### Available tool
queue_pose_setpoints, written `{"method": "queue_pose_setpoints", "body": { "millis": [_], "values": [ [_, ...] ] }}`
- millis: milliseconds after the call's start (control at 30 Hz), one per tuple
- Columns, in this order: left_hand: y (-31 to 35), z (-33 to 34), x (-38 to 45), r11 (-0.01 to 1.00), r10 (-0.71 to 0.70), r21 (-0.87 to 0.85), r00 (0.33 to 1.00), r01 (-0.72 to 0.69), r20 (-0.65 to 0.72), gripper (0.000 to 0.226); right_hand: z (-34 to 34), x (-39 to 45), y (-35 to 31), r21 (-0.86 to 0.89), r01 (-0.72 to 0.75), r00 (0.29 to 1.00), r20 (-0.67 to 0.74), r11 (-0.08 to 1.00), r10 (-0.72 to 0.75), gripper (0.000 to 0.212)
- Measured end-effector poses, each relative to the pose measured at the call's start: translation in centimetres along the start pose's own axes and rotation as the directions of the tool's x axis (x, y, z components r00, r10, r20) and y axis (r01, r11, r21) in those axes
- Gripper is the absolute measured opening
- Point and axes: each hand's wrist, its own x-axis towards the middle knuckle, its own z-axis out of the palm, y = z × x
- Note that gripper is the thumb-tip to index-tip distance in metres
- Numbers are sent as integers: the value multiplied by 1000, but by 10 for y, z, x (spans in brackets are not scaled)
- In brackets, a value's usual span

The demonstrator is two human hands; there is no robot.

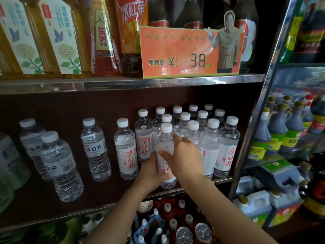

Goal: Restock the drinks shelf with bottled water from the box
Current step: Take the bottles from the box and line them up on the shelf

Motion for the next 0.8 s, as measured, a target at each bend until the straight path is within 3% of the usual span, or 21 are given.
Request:
{"method": "queue_pose_setpoints", "body": {
  "millis": [300,400,567,667,733,800],
  "values": [
    [5,-6,-1,998,14,67,1000,-14,1,56,0,-7,-2,-13,6,999,-49,1000,-7,62],
    [8,-2,-1,997,-20,69,999,22,-27,67,0,-7,0,69,-19,997,-77,997,25,58],
    [9,-1,-19,996,-75,-59,995,71,-61,73,-1,-17,6,269,-102,992,-37,958,116,56],
    [6,-11,-38,984,-135,-116,991,132,-20,84,0,-31,0,273,-88,992,-60,958,108,50],
    [1,-25,-52,960,-219,-183,975,211,-26,78,2,-43,-15,279,-30,996,-71,960,52,44],
    [-7,-46,-67,946,-254,-223,965,236,-59,57,6,-53,-40,320,38,999,-15,947,-35,41]
  ]
}}
